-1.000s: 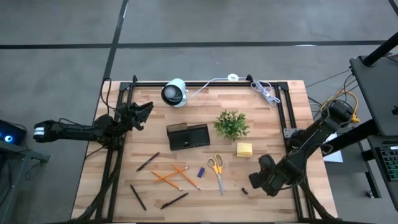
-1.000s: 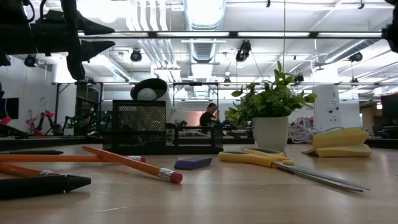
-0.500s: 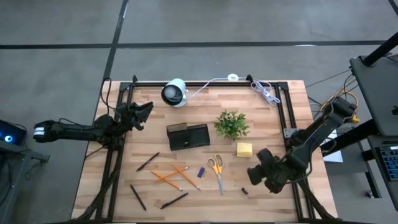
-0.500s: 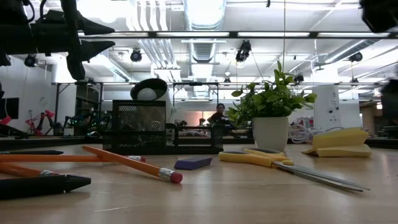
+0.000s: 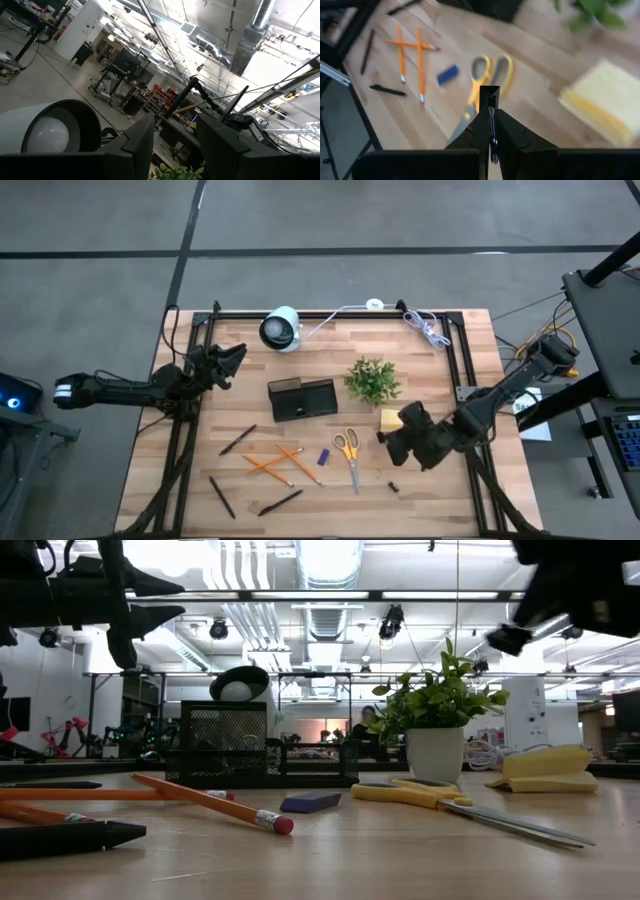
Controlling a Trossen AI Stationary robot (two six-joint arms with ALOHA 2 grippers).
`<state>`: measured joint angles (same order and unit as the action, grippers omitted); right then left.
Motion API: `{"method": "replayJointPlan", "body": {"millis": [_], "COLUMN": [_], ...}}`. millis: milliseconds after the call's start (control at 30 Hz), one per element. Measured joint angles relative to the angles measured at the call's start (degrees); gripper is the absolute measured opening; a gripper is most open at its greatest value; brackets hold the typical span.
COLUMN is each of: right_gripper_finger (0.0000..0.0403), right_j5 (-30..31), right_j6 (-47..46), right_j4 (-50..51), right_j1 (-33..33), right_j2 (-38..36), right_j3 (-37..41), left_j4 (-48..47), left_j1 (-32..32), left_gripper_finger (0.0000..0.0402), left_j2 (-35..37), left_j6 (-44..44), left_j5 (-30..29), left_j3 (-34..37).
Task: Pick and place office supplies into organizer
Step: Put the right binder clip in the black desk organizer
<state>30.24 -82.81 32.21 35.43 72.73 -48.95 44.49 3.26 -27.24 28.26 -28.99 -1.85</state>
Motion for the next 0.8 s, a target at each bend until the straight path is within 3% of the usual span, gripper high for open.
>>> {"method": "replayJointPlan", "body": {"millis": [300, 600, 800], "right_gripper_finger": [0.0008, 0.0008, 0.0008], "right_j5": [-1.0, -10.4, -15.9], "right_j6": [18.3, 31.9, 36.7], "right_j4": [-12.0, -24.0, -27.6], "right_j1": [-10.0, -19.8, -25.1], "right_j2": [0.0, 0.0, 0.4], "right_j3": [0.0, 0.0, 0.0], "left_j4": [-0.6, -2.0, -4.2], "left_j1": [0.0, 0.0, 0.0], "left_gripper_finger": [0.0133, 0.0133, 0.0133], "left_j2": [0.0, 0.3, 2.3], "left_j6": [-0.1, -0.4, -0.4], "left_j5": [0.8, 9.8, 10.8], "left_j3": [0.0, 0.0, -0.1]}}
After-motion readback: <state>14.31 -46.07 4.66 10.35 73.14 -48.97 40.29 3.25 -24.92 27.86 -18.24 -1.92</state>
